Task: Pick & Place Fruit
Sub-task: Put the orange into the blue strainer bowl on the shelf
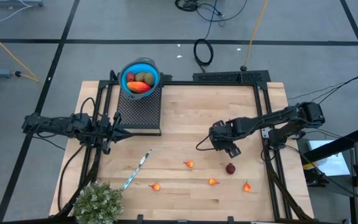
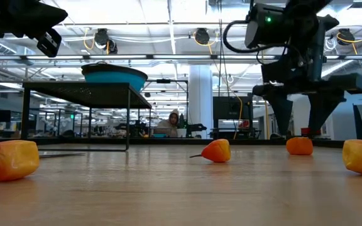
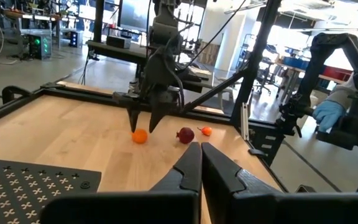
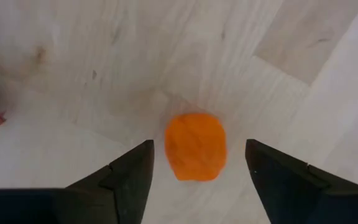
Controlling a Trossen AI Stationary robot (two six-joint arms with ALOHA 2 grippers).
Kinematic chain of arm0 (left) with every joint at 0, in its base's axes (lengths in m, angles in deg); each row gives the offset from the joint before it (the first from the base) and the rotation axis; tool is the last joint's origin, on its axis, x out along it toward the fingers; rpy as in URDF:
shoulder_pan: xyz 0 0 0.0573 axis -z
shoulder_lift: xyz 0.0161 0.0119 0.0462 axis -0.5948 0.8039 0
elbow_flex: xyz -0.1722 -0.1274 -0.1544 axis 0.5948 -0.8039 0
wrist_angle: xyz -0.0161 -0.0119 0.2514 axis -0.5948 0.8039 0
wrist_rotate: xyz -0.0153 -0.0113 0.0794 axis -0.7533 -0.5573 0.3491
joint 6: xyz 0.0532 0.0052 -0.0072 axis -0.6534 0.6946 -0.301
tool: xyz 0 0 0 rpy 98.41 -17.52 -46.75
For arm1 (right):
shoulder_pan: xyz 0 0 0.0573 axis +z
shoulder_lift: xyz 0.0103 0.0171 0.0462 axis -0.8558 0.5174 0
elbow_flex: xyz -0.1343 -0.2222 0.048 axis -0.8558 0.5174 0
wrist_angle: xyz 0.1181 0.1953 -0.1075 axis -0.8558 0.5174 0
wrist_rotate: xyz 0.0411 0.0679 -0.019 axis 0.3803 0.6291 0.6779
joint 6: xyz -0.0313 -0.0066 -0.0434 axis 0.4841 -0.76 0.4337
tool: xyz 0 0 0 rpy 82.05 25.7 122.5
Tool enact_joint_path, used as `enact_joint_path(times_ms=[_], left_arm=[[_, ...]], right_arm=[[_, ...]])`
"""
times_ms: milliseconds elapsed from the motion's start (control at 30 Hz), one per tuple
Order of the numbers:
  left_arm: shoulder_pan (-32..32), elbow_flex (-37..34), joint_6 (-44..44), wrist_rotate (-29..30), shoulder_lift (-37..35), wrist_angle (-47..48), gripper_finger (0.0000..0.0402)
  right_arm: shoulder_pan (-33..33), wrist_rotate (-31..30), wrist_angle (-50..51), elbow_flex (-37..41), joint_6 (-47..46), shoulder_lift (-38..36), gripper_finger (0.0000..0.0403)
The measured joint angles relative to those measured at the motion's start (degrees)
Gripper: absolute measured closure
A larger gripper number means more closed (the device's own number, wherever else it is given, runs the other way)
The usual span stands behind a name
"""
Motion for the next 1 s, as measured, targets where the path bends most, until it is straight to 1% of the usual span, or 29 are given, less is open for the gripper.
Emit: enact_joint_path(times_ms=[200, 267, 467, 667, 767, 1000], left_arm=[[0.0, 0.0, 0.1, 0.0, 0.0, 0.0, 0.0383], [0.0, 0.0, 0.1, 0.1, 0.0, 0.0, 0.0383], [0.0, 0.0, 0.1, 1.6, 0.0, 0.0, 0.0382], [0.0, 0.0, 0.2, 1.7, 0.0, 0.0, 0.0382], [0.0, 0.0, 0.2, 2.8, 0.0, 0.0, 0.0382], [0.0, 0.0, 0.5, 3.0, 0.0, 0.0, 0.0382]], right_arm=[[0.0, 0.2, -2.7, 2.6, 0.2, 0.0, 0.0121], [0.0, -0.9, -4.3, 3.5, 0.2, 0.0, 0.0112], [0.0, -1.4, -9.0, 6.6, 0.6, 0.0, 0.0099], [0.0, -1.4, -9.9, 8.0, 1.7, -0.1, 0.0110], [0.0, -1.4, -10.0, 8.1, 1.7, -0.1, 0.0119], [0.0, -1.2, -10.3, 8.2, 1.7, -0.1, 0.0157]])
